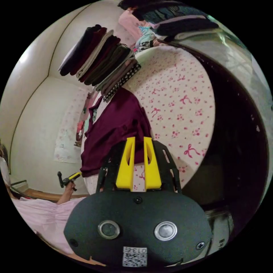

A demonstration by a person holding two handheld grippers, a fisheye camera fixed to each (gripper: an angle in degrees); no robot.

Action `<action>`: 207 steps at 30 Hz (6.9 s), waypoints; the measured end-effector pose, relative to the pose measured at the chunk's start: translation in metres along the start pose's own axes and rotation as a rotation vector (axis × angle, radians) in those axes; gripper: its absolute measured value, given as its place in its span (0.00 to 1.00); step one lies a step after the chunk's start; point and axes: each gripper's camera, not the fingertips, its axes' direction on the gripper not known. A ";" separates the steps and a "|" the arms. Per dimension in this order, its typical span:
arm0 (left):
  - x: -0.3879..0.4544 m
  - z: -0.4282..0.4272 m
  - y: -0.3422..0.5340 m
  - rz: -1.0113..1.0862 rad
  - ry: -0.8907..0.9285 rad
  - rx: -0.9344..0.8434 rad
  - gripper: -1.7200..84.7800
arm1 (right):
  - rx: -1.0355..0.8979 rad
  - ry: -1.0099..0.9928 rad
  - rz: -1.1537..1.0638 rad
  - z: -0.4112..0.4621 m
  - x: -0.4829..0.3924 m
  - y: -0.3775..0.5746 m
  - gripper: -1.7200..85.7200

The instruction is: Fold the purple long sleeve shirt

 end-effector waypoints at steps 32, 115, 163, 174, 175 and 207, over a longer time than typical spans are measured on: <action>0.135 0.072 -0.180 0.576 0.296 -0.066 0.04 | -0.381 0.370 -0.691 0.108 -0.245 0.035 0.06; -0.033 0.013 -0.028 0.226 0.029 -0.041 0.02 | -0.238 0.601 -0.472 0.093 -0.207 0.082 0.02; -0.129 0.058 -0.338 0.165 0.115 0.032 0.03 | -0.540 0.414 -1.198 0.376 -0.399 -0.222 0.05; -0.036 0.005 -0.211 0.351 -0.161 0.153 0.03 | -0.235 0.580 -1.242 0.291 -0.395 -0.060 0.04; -0.028 0.014 -0.199 0.354 -0.157 0.117 0.03 | -0.248 0.587 -1.208 0.295 -0.388 -0.043 0.04; -0.066 0.006 -0.104 -0.036 -0.113 0.190 0.02 | -0.111 0.420 -0.926 0.282 -0.411 -0.038 0.06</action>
